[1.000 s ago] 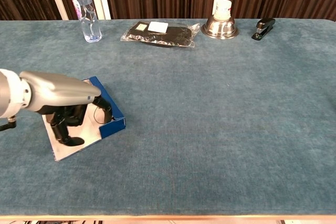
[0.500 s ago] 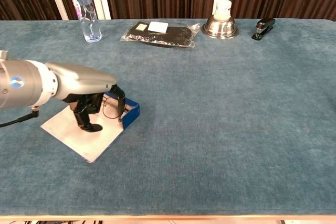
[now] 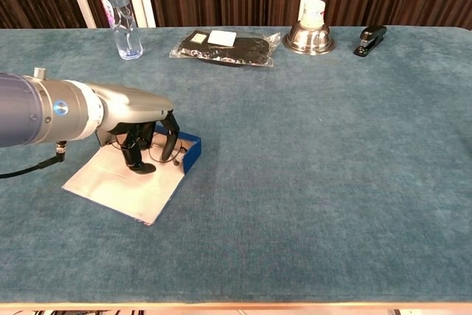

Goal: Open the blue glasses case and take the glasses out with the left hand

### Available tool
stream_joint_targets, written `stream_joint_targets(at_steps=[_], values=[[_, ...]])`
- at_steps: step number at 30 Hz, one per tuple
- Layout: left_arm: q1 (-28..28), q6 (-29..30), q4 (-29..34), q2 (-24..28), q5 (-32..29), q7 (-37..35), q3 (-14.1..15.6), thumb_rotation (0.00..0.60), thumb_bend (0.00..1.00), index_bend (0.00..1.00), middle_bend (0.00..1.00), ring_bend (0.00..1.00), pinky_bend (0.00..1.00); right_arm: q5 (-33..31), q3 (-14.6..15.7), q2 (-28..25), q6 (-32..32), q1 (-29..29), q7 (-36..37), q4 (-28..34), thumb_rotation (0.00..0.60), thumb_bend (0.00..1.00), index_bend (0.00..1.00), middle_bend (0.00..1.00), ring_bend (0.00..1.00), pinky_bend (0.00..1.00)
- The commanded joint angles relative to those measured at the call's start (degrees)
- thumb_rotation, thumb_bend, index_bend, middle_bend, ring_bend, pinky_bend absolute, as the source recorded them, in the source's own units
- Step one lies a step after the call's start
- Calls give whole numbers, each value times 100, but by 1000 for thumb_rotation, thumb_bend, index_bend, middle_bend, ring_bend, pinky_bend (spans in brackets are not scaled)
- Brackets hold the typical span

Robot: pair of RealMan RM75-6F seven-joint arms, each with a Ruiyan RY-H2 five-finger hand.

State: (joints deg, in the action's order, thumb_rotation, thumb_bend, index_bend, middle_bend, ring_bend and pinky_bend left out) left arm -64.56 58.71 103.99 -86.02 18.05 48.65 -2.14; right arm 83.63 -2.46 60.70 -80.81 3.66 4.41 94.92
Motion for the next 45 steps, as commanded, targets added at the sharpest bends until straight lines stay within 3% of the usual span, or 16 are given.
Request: stream_joint_targets(at_steps=[1, 32, 45], values=[[-19, 16, -96, -51, -37, -31, -38, 600, 336, 205, 1000, 916, 950, -2, -1, 2, -3, -1, -4, 0, 600, 123, 0, 0, 0, 212], [-176, 85, -768, -421, -360, 36, -258, 600, 336, 204, 1000, 916, 950, -16, -5, -10, 6, -2, 19, 15, 600, 123, 0, 0, 0, 212], [-77, 59, -566, -276, -179, 27, -138, 600, 336, 204, 1000, 916, 950, -17, -6, -12, -3, -7, 25, 13, 600, 124, 0, 0, 0, 212]])
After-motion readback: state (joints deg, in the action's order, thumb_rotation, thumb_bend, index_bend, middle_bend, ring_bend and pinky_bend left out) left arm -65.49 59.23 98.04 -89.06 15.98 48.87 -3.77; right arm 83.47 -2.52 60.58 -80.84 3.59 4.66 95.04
